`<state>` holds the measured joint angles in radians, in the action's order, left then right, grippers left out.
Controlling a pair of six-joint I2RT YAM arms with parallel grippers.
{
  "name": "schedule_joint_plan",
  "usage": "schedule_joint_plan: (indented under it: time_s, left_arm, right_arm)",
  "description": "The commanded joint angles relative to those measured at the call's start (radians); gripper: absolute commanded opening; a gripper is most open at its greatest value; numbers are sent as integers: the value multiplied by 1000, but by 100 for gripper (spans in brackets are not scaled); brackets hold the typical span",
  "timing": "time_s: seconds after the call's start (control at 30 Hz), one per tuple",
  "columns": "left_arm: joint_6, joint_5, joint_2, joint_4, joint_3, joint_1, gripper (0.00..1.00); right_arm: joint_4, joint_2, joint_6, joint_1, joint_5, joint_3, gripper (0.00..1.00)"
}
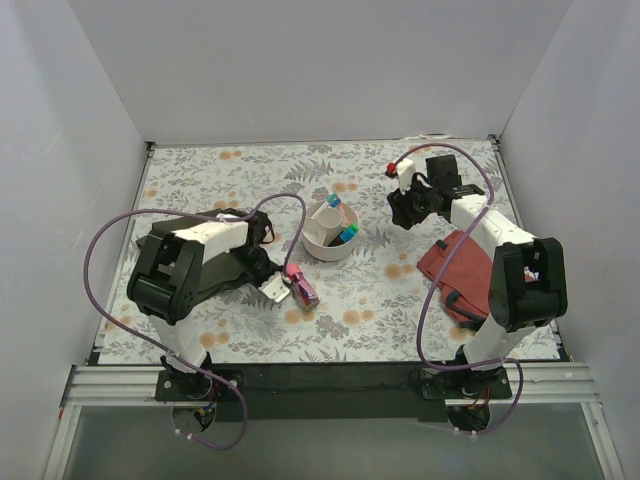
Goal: Sort the stationery into containers
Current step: Pick up the pen from the center of the board.
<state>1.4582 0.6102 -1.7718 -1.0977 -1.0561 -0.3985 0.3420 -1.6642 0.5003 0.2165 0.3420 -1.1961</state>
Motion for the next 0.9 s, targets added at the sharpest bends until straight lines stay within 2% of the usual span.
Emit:
schedule_joint_plan:
  time_s: [0.0,0.1,0.37,0.47,0.57,0.6,0.63,0.7,0.73,0.8,0.87]
  left_arm:
    - [80,-26,-43,38,-62,-7,6]
    - [44,15,-54,16,-142,-8,0]
    - [-148,144,-31,-125,-467,-13,0]
    - [-252,164,-14,-152,-518,-11,0]
    - [-361,155,32,-101,-506,-11,0]
    - [-439,160,64,11,-481,-11,0]
    - [-610,164,81,83,-472,-8,0]
    - [-785,181,121,285,-456,0,0]
    - [-1003,189,133,361,-455,3,0]
    - [-1212,213,165,582,-461,15,0]
    - [-1464,235,186,703,-456,27,0]
  right_arm:
    - [-12,12,3,-6,-5,-11,58]
    - [-11,8,1,-8,-6,-29,58]
    - [3,0,1,-17,0,-57,58]
    - [2,-6,1,-19,9,-49,58]
    - [3,-23,-32,-20,6,-65,58]
    - [3,-25,-48,-20,3,-86,58]
    - [5,-23,-81,-20,-14,-100,58]
    - [12,-8,-112,-20,-23,-126,58]
    - [40,7,-126,-20,-21,-155,59]
    - [83,15,-144,-20,-26,-186,59]
    - [136,23,-178,-22,-31,-220,59]
